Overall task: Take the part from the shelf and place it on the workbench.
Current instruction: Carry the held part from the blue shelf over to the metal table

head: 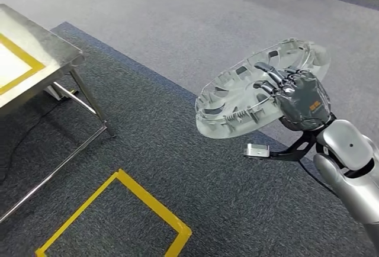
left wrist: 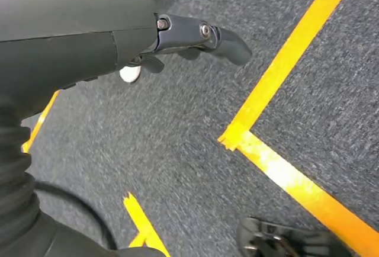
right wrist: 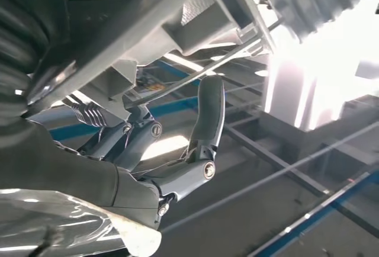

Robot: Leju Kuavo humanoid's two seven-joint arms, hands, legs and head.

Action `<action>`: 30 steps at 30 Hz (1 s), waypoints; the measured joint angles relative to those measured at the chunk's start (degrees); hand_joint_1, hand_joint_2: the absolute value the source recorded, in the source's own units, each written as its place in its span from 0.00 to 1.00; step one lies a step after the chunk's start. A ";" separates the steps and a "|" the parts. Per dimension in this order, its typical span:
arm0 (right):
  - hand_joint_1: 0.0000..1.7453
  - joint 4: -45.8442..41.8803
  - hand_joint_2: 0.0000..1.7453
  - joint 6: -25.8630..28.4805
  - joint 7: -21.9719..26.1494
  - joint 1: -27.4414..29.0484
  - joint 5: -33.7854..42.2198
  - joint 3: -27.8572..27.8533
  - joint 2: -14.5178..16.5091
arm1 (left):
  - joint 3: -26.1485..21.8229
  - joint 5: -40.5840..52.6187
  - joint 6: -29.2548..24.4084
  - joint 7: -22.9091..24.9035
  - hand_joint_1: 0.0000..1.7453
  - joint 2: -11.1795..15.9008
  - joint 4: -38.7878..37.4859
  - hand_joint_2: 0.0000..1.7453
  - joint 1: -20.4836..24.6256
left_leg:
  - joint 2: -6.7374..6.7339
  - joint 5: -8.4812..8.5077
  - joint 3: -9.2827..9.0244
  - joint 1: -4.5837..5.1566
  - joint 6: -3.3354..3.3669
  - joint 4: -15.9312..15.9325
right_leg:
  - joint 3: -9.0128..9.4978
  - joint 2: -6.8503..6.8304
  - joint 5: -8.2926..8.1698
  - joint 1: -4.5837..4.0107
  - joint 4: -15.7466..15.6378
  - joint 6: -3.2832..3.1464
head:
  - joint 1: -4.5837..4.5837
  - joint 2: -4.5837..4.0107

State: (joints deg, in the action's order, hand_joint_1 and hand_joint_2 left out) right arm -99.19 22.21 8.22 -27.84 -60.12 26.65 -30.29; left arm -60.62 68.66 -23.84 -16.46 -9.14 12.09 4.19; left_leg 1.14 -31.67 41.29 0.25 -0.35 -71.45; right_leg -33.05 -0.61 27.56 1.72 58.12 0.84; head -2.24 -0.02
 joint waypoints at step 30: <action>1.00 0.02 1.00 -1.79 0.99 -3.17 -0.22 0.84 0.27 | 0.13 0.79 -0.14 -0.34 0.00 -0.04 0.02 1.00 0.14 | 0.63 1.84 -0.97 0.02 0.26 3.22 | -0.11 -0.01 -0.17 -0.16 -0.25 0.03 | -0.04 0.00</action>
State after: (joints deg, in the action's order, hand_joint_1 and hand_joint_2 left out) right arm -99.16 20.41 9.22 -31.01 -60.34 27.50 -30.01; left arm -60.49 69.46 -23.98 -16.80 -9.18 12.11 4.33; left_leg 1.77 -29.84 40.32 0.27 -0.09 -68.23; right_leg -33.16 -0.62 27.38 1.56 57.87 0.87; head -2.28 -0.02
